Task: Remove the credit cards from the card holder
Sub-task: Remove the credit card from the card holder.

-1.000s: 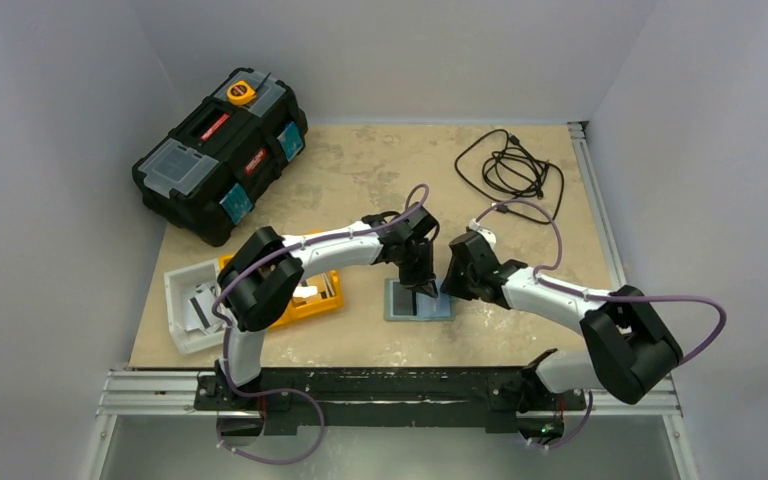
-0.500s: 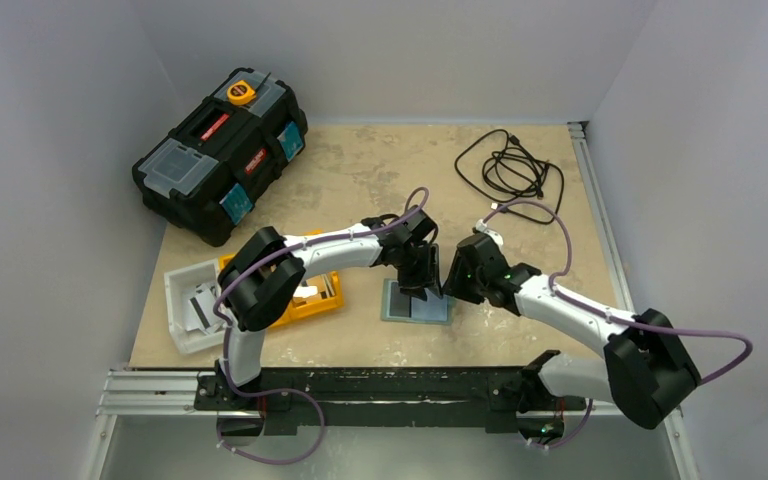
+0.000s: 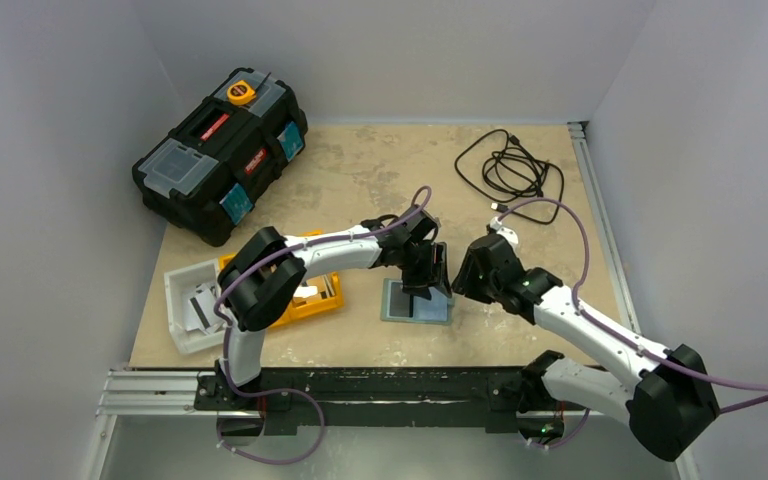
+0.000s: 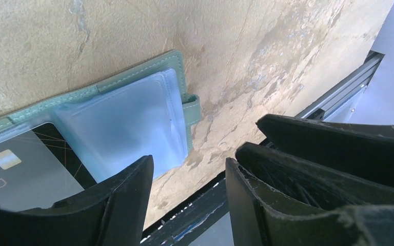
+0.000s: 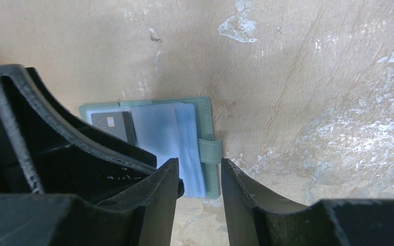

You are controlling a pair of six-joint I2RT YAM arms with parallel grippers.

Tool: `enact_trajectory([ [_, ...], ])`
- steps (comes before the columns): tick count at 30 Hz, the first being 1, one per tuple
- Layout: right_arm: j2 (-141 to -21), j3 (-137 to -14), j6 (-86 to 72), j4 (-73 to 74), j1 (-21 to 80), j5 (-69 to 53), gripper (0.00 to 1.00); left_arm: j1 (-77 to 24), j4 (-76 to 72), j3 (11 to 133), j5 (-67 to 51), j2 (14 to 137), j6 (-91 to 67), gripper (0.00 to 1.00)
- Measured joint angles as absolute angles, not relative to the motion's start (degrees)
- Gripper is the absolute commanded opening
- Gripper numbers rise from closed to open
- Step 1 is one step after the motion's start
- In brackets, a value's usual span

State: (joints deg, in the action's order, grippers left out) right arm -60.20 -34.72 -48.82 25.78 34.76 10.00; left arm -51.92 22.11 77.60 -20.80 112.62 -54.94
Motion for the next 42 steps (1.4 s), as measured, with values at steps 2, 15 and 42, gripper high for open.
enact_trajectory([
  [2,-59.1,-34.8,-48.6,26.0,34.8,10.2,0.37,-51.8,22.0,77.6,-20.6,112.5,-54.9,0.52],
  [15,-63.6,-35.8,-48.4,18.5,39.3,3.6,0.36,-43.2,27.4,67.2,-13.5,96.9,-51.3,0.24],
  [42,-83.2,-36.9,-48.6,2.5,40.8,-6.7,0.38,-40.9,24.5,61.6,-16.1,102.4,-49.9,0.0],
])
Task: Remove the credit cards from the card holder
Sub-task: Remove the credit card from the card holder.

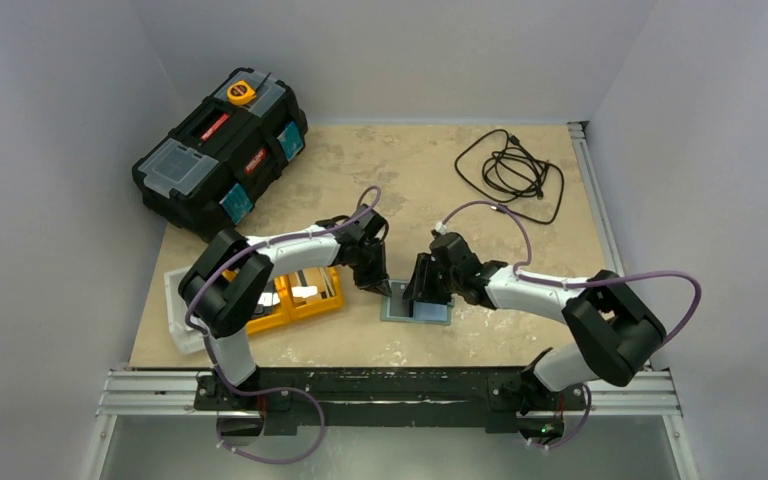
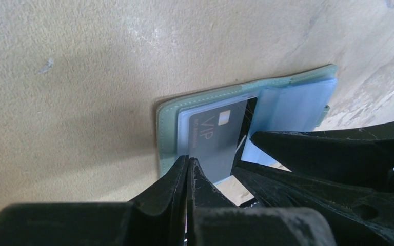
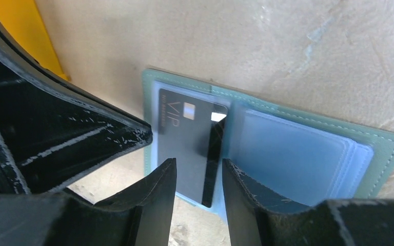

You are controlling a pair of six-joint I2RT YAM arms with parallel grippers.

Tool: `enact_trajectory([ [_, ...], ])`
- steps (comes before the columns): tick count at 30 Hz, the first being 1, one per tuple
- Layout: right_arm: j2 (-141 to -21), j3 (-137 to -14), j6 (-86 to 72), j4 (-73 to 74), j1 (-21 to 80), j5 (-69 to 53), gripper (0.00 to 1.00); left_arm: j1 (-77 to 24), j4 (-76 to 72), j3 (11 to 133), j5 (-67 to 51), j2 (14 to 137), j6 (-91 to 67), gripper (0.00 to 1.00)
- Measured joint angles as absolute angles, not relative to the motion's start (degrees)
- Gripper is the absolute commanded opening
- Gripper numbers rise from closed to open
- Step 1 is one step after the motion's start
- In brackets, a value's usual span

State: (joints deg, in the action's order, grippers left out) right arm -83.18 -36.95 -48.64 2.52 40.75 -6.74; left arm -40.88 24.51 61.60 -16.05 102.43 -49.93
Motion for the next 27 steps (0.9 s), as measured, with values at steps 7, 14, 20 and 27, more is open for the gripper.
enact_trajectory([
  [7,-83.2,-34.8,-48.9,0.6,40.3,-7.2,0.38,-41.0,23.9,61.6,-16.1,104.3,-50.3,0.0],
  [14,-83.2,-32.9,-49.2,-3.0,38.9,-9.1,0.29,-41.3,24.2,62.0,-16.1,104.9,-50.5,0.0],
  [20,-83.2,-30.4,-50.0,-7.2,36.9,-12.4,0.27,-41.6,25.2,62.8,-15.7,105.4,-51.1,0.0],
  [27,-83.3,-27.8,-50.5,-11.6,35.2,-15.9,0.17,-42.8,25.6,63.7,-14.9,105.9,-51.8,0.0],
])
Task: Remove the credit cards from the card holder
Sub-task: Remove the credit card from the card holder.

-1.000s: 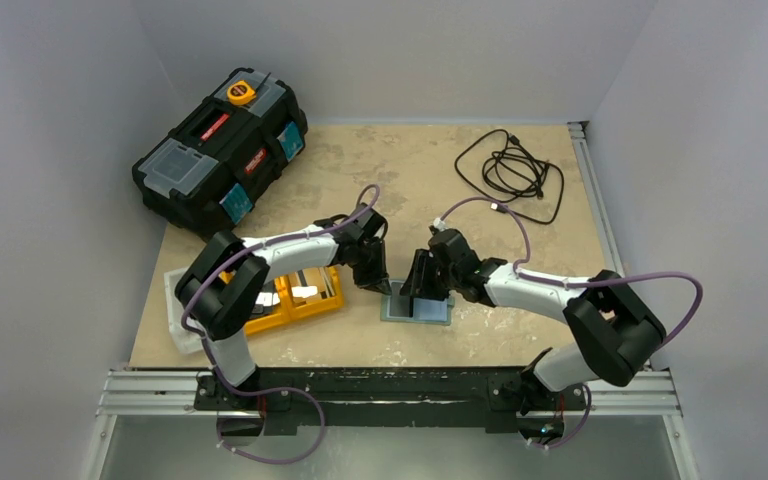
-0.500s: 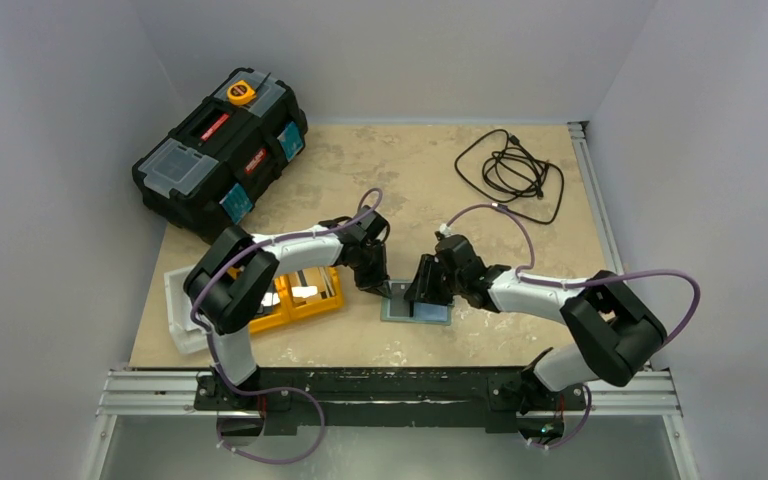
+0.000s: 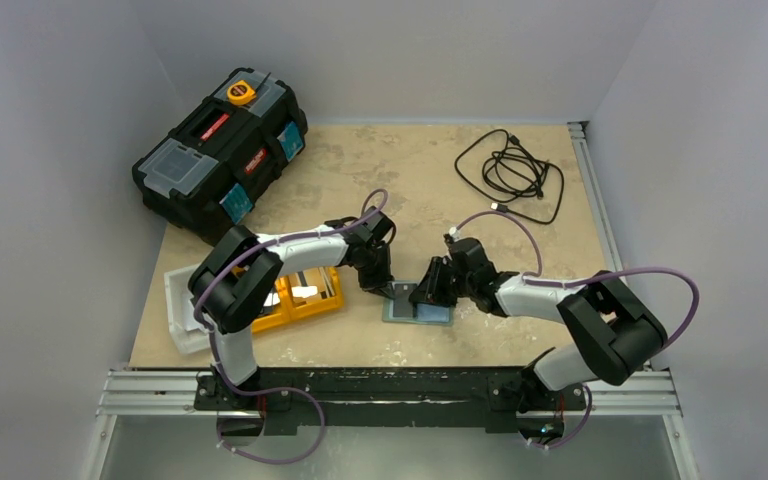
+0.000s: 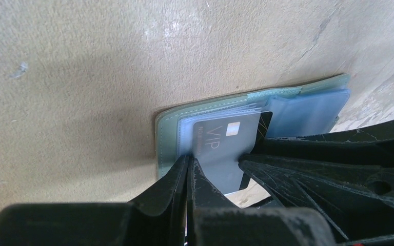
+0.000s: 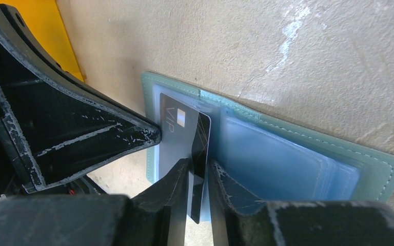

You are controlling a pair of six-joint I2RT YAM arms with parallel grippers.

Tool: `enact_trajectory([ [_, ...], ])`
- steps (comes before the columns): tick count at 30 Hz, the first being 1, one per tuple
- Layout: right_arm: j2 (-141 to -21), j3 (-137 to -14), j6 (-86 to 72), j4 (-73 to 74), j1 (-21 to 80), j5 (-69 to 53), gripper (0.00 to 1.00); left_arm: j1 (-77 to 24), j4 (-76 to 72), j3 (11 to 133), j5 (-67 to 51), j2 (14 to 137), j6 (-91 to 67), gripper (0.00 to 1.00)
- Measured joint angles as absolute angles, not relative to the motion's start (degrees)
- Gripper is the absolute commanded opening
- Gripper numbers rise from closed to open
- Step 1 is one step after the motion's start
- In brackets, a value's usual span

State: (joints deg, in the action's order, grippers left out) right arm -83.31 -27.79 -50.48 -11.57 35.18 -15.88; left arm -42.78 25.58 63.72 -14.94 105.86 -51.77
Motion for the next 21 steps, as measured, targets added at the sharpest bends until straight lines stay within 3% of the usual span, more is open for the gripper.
enact_trajectory([
  [8,-83.3,-26.8,-51.1,-12.9,34.2,-17.4,0.05,-43.2,26.1,64.1,-14.0,106.0,-52.1,0.0],
  [21,-80.4,-24.4,-51.4,-14.1,32.0,-17.9,0.01,-42.9,27.1,64.5,-13.3,106.4,-53.9,0.0],
])
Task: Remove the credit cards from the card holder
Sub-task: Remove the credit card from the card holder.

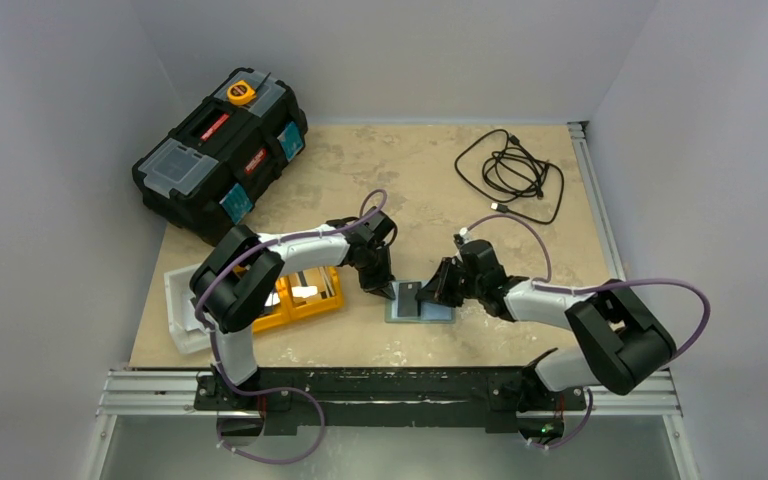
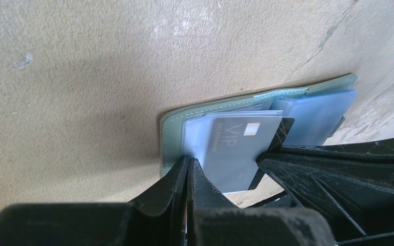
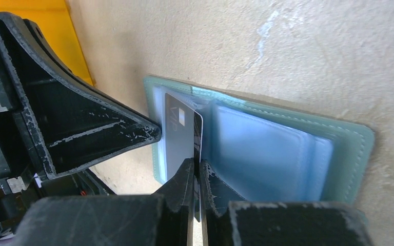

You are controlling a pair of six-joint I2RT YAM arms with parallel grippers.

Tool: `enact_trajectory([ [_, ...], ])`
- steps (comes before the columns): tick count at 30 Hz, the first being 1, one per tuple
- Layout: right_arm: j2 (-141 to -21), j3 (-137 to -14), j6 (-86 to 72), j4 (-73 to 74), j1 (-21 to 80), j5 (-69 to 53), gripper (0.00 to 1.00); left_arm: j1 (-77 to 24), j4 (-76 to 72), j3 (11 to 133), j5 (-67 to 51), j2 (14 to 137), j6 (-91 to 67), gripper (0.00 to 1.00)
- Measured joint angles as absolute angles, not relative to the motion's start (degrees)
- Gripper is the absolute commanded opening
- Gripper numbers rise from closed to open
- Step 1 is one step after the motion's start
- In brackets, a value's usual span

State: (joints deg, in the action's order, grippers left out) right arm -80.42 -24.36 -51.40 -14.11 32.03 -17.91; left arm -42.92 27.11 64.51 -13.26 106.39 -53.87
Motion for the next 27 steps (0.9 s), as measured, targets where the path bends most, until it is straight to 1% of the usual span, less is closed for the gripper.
enact_trajectory([
  [11,-78.7,-22.8,-51.0,-13.5,29.6,-17.9,0.02,-42.5,27.7,64.5,-13.3,106.4,-54.0,0.0],
  [25,-78.4,-22.1,-47.9,-14.2,29.0,-19.5,0.01,-42.5,27.4,64.6,-13.9,106.3,-52.7,0.0],
  [27,-78.7,-22.1,-47.7,-14.7,28.8,-20.3,0.01,-42.9,27.6,64.7,-14.0,106.2,-51.8,0.05],
])
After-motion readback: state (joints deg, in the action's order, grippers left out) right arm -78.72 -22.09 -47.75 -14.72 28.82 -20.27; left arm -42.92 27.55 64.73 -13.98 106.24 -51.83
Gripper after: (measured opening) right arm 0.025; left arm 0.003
